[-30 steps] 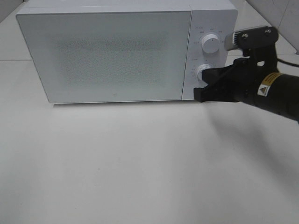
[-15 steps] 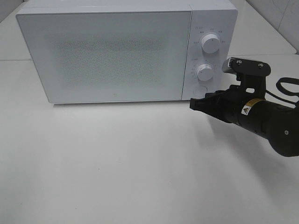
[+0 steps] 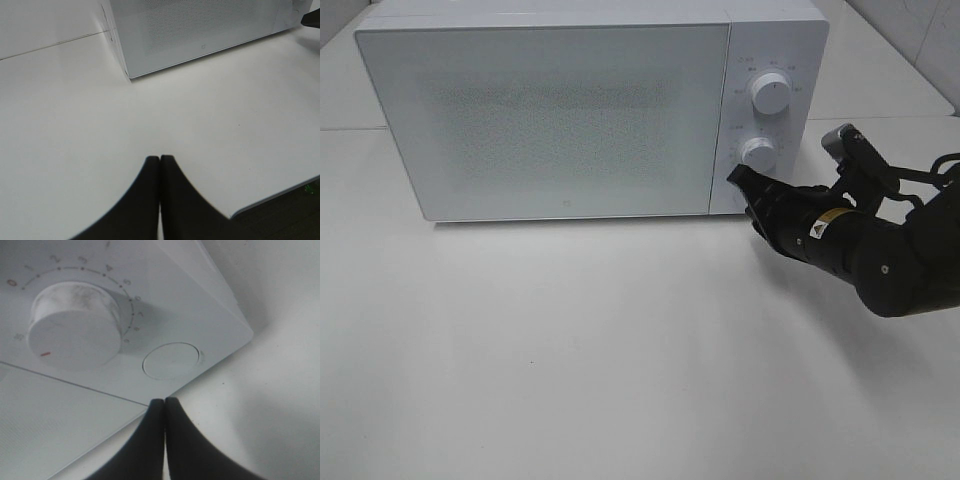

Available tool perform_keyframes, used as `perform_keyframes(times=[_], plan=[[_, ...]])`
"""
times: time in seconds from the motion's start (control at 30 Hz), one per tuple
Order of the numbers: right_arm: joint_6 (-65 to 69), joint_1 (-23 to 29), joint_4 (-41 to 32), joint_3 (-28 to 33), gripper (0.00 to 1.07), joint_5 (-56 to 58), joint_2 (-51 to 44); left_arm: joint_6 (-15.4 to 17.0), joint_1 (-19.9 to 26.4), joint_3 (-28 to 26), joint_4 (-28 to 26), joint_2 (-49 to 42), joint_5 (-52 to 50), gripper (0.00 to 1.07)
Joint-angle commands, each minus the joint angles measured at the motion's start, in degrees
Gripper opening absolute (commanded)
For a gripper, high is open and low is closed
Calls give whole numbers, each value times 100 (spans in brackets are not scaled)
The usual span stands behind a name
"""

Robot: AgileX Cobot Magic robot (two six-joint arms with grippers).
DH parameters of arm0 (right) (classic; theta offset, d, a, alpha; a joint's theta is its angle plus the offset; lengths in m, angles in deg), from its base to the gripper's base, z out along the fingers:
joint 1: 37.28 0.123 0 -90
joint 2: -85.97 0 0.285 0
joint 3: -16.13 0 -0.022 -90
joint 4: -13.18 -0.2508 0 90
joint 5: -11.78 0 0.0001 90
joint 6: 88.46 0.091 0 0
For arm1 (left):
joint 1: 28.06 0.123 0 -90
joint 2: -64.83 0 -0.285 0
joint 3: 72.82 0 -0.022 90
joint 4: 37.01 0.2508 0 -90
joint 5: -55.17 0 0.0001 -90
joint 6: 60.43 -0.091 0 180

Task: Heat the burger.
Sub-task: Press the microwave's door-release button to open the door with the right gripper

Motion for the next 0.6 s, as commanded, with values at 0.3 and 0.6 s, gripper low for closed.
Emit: perform_keyframes(times=[0.3,0.6], plan=[[1197,6,-63,-470,0,-80,447,40,6,11,-34,-52,-86,0],[1312,-6,-642,-470,0,-464,481,40,6,11,-34,-52,-86,0]])
